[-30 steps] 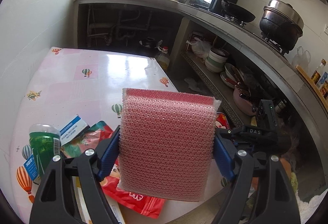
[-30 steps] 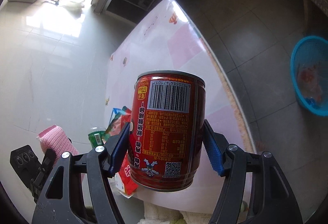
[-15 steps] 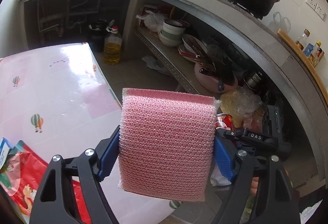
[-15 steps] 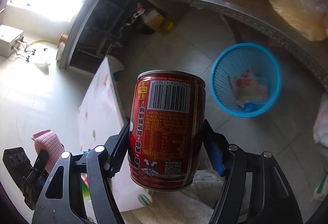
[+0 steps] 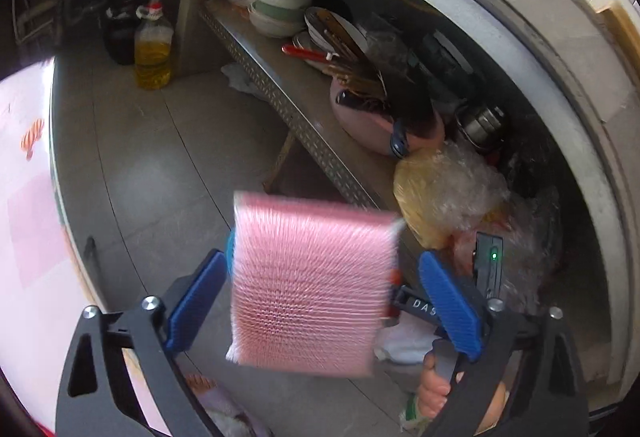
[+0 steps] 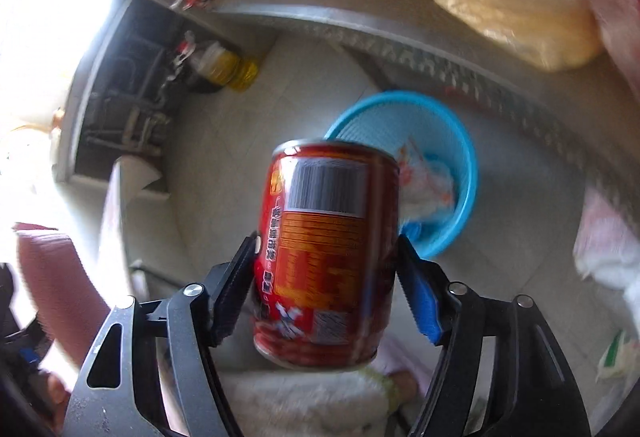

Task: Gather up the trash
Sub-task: 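Carry the sponge and red can over the blue wastebasket and release both, then move both grippers back to the table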

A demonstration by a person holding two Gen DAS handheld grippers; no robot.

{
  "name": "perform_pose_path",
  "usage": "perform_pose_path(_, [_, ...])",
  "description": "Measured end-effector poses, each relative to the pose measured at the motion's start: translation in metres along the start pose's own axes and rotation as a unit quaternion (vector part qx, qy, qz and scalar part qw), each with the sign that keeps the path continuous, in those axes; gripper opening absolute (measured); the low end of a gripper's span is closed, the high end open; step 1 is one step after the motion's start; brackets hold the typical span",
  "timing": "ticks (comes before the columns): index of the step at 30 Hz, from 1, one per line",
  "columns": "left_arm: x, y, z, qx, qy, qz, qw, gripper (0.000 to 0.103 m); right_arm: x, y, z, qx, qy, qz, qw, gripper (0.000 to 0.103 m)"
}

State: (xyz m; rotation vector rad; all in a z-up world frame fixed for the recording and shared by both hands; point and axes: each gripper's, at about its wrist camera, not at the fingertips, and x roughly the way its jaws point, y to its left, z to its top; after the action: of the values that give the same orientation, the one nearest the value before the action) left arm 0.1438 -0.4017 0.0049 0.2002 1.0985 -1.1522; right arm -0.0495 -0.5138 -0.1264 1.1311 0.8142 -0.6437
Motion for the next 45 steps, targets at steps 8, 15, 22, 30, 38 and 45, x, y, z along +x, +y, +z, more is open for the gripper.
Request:
perform_pose_path(8, [-0.01,0.015,-0.024,-0.024,0.01,-0.019,0.9995,0.095,0.004,-0.008,-0.01,-0.009,-0.013,-0.043,0.999,0.072])
perform_pose_path(15, [-0.058,0.031,-0.051,-0.024,-0.015,-0.016,0.9995,0.095,-0.015,0.0,-0.032,-0.041,-0.014,-0.045,0.998,0.072])
perform_pose_path(22, [-0.111,0.042,-0.082,-0.006,-0.045,0.004,0.999,0.095,-0.037,0.05,-0.053,-0.127,-0.034,-0.046,0.99,0.075])
perform_pose_path(30, [-0.171,0.067,-0.116,-0.013,-0.085,0.054,0.9948,0.095,-0.053,0.117,-0.073,-0.226,-0.05,-0.008,0.973,0.084])
perform_pose_path(38, [-0.219,0.098,-0.143,-0.033,-0.124,0.097,0.987,0.095,-0.071,0.165,-0.098,-0.298,-0.088,-0.006,0.95,0.095])
perform_pose_path(45, [-0.245,0.118,-0.163,-0.051,-0.146,0.118,0.9809,0.095,-0.076,0.194,-0.115,-0.33,-0.108,-0.041,0.937,0.095])
